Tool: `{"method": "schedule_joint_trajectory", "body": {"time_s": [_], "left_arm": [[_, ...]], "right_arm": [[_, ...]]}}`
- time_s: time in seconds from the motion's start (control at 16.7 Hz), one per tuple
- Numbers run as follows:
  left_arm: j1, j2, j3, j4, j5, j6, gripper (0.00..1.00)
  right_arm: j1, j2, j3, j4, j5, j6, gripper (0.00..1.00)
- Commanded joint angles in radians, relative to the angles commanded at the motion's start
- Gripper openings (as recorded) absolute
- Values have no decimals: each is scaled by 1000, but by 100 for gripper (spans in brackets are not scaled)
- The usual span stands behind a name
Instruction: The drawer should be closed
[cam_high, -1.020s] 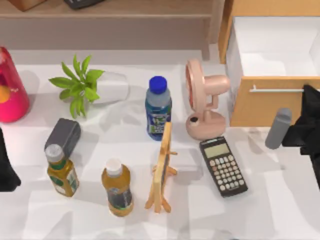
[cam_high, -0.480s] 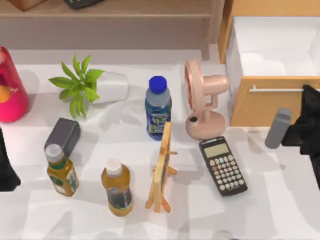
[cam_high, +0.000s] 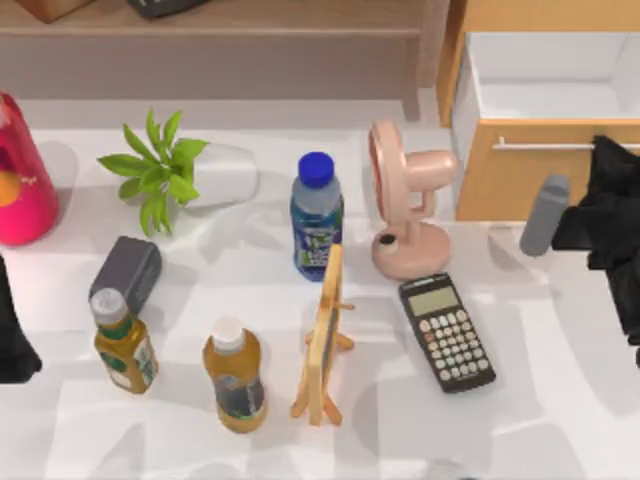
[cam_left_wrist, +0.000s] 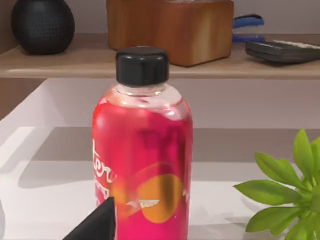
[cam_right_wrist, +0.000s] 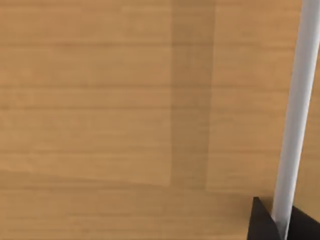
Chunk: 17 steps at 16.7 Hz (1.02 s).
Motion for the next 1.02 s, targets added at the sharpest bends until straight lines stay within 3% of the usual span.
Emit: {"method": "schedule_joint_trajectory", "body": {"time_s": [0.6, 1.02], "left_arm": [[0, 0, 0, 0, 0, 0, 100], [0, 0, 0, 0, 0, 0, 100]], "right_arm": [[-18, 23, 78, -54, -19, 3, 0], [-52, 99, 261, -165, -50, -1, 0]]}}
